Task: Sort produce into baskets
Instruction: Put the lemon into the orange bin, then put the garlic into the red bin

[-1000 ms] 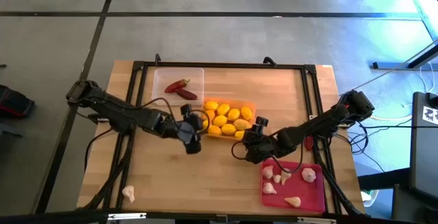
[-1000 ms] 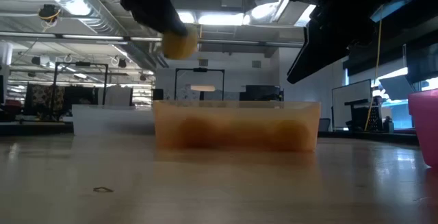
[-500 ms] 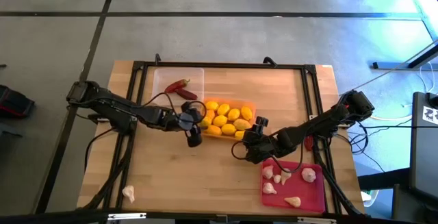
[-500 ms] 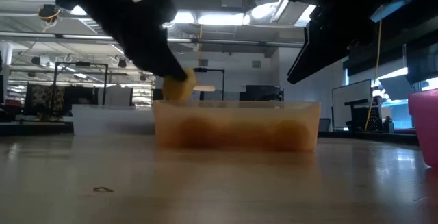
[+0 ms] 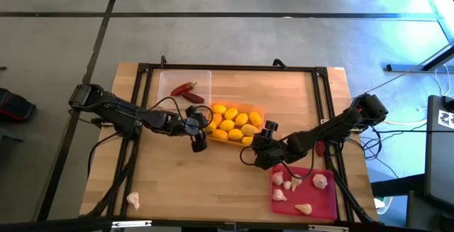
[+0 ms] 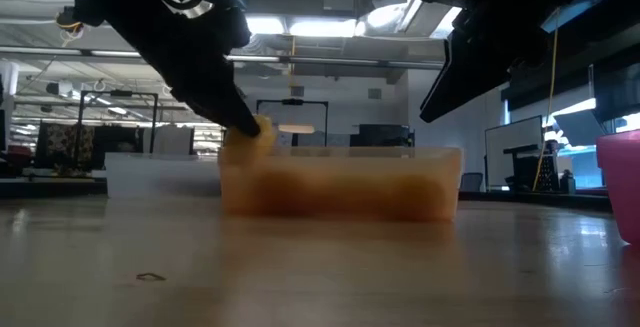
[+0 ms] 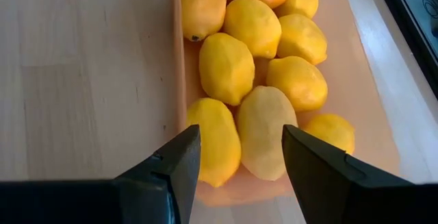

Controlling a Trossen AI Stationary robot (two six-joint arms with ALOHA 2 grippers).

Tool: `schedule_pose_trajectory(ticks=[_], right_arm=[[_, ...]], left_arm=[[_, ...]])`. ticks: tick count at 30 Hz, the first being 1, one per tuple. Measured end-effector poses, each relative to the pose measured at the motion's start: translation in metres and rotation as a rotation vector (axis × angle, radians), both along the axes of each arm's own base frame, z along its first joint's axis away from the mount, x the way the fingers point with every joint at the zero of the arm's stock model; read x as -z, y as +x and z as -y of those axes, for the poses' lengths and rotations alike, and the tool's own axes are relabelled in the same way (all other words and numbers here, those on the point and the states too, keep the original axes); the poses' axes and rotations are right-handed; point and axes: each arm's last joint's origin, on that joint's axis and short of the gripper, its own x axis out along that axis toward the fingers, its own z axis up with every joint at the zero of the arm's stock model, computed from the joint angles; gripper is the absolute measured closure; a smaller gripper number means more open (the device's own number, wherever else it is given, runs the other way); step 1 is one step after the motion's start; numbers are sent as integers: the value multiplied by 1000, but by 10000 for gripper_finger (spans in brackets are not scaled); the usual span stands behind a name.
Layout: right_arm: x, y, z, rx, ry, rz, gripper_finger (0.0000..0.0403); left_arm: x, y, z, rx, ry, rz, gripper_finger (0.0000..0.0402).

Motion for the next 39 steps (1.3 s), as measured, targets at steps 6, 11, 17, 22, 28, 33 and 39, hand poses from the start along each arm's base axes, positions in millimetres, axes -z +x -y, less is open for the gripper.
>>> schedule_pose_trajectory(ticks=[6,11,17,22,28,33,39], right_arm=[[0,0,0,0,0,0,205],[0,0,0,1,0,1,205],[0,0,0,3,1,2,205],[0,0,0,3,1,1,205],[5,-2,1,2,3,4,205],[12,-3,1,16,20,25,205],[12,-2,1,18,24,31,205]], left_arm=[[-4,2,2,22,14,-18,134],[-19,8,7,61,42,-48,134],[-34,12,10,69,46,-75,137],[-33,14,5,7,89,-77,137],[-13,18,-2,-13,96,-177,137],[0,20,-2,-9,87,-239,137],[-17,21,1,-1,80,-200,137]])
